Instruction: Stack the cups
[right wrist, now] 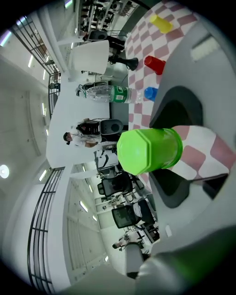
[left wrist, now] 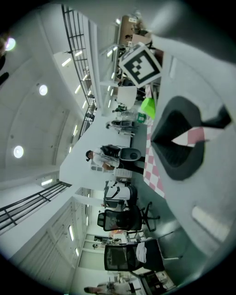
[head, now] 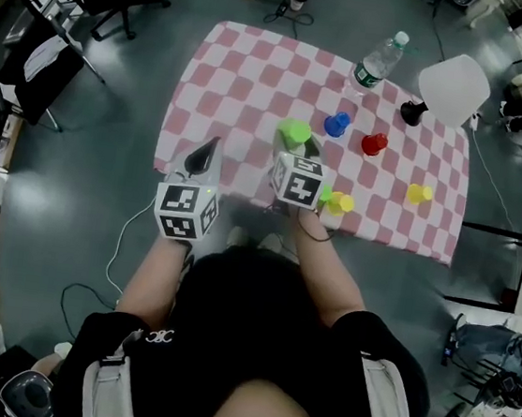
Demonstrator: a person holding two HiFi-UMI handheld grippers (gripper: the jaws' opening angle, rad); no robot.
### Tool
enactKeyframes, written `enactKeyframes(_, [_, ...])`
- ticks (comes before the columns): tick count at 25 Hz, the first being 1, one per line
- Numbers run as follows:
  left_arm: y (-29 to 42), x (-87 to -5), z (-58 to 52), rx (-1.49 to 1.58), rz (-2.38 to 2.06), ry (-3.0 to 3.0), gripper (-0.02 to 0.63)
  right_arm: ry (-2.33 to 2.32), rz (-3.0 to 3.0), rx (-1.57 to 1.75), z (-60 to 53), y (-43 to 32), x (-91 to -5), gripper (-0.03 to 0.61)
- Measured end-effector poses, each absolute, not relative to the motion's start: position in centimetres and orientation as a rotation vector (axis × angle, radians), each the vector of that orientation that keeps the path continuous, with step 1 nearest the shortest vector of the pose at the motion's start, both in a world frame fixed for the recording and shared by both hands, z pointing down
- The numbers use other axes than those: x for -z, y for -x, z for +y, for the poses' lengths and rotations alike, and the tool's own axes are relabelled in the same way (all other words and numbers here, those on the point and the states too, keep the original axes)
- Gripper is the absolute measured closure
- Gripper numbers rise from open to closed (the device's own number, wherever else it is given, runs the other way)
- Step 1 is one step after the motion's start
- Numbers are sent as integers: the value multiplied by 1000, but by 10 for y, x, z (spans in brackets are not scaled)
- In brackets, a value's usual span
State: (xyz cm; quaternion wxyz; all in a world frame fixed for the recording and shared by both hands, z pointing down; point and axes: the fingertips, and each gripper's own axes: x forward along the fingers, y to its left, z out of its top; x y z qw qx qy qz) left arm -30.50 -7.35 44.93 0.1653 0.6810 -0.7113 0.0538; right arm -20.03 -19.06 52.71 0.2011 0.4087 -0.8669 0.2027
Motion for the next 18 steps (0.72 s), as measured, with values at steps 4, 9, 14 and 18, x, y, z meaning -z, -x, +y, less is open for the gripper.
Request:
enactKeyframes(4, [292, -444, -86, -145, -1990, -2003, 615, -1202, -2419, -575, -195, 180, -508, 314])
enactKeyframes(9, [265, -439, -105, -155, -1909, -2093, 615, -1303, -2380, -582, -202, 144, -500, 314])
enactKeyframes(14, [225, -438, -127, -176, -1792, -2202, 615, -1449, -2310, -603, -211, 89, -498, 314])
enactKeyframes(18, [183, -437, -146, -195, -1665, -2312, 615, -1581, -2226, -626, -213, 35, -499, 314])
